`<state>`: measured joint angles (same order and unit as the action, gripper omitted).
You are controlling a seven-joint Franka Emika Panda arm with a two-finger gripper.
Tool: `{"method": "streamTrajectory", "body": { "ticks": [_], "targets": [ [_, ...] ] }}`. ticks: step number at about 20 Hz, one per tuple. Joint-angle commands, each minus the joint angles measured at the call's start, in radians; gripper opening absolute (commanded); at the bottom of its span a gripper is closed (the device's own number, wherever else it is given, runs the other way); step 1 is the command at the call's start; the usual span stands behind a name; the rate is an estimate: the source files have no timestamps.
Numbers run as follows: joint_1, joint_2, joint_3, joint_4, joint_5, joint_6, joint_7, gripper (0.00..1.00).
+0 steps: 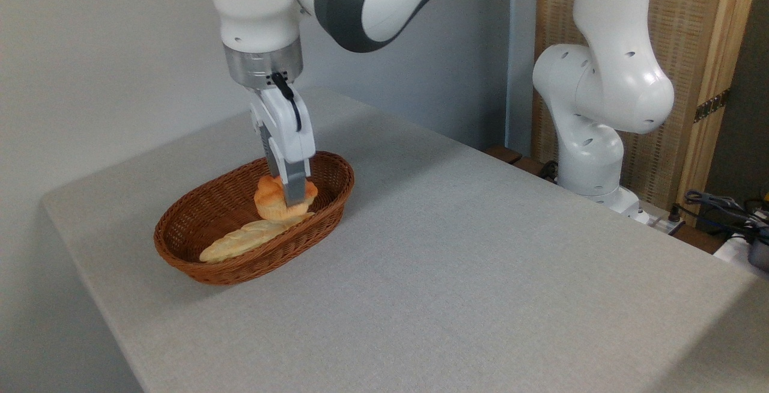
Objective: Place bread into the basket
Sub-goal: 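Lift the roll and carry it over the wicker basket, then lower the roll into the basket onto the flat bread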
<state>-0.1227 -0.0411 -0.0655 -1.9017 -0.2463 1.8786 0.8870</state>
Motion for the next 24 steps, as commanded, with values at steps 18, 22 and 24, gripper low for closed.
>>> {"method": "streamTrajectory", "body": {
  "ticks": [18, 22, 24],
  "targets": [
    [0.003, 0.162, -0.123, 0.076, 0.047, 0.099, -0.132, 1.00],
    [0.008, 0.156, -0.109, 0.107, 0.044, 0.097, -0.132, 1.00],
    [0.017, 0.156, -0.103, 0.130, 0.044, 0.096, -0.134, 1.00]
  ]
}}
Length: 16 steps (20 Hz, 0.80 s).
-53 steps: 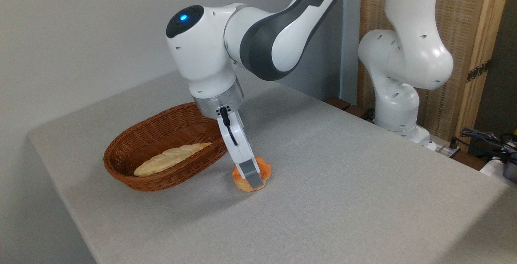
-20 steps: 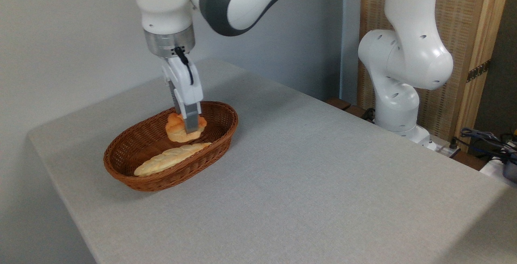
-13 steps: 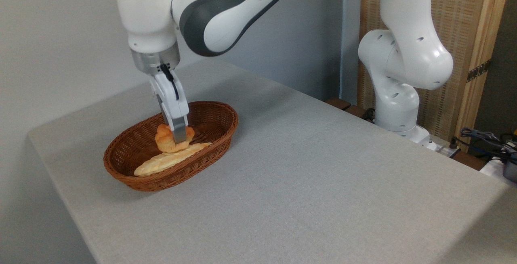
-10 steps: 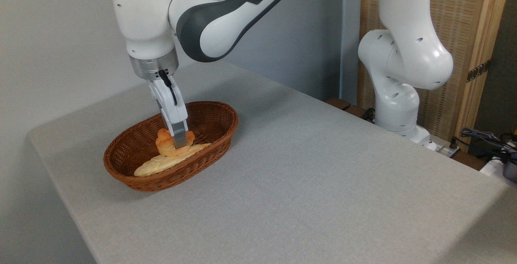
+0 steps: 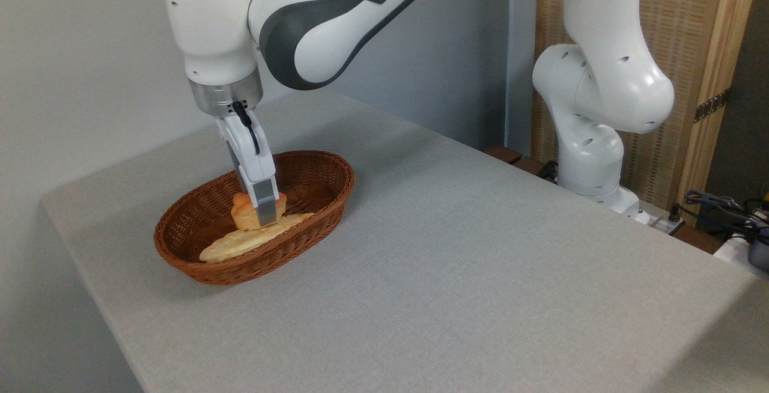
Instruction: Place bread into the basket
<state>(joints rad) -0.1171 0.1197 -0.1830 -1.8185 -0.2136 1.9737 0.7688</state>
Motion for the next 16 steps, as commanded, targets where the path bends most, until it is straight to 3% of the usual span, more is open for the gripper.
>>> {"method": "streamTrajectory", "body": {
  "ticks": [1, 13, 16],
  "targets": [
    [0.011, -0.006, 0.023, 0.053, 0.011, 0.001, -0.016, 1.00],
    [0.011, -0.071, 0.194, 0.079, 0.014, -0.016, -0.011, 1.00],
    [0.011, -0.081, 0.223, 0.079, 0.088, -0.091, -0.005, 1.00]
  ]
}}
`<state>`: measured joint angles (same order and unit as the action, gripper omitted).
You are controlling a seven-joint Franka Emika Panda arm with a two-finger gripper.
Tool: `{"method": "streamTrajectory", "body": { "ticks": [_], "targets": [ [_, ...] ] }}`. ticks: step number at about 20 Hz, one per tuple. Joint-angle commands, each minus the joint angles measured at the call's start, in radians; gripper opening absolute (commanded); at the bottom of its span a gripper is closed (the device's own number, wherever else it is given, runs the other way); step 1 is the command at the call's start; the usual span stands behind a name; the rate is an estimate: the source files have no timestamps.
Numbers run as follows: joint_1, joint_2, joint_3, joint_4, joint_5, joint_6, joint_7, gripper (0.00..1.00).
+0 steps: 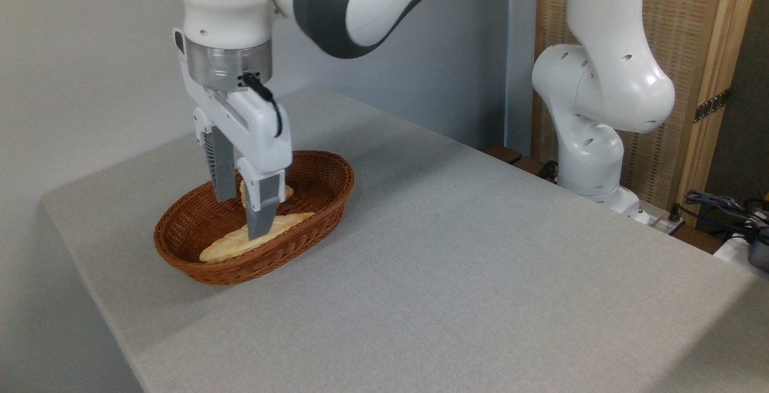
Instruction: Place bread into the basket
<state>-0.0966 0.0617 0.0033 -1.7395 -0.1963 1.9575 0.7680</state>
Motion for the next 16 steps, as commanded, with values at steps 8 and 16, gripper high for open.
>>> {"method": "streamTrajectory", "body": {
  "ticks": [8, 16],
  "targets": [
    [-0.009, -0.025, 0.053, 0.000, 0.170, -0.094, -0.062, 1.00],
    [-0.009, -0.026, 0.064, 0.000, 0.169, -0.094, -0.079, 1.00]
  ]
}}
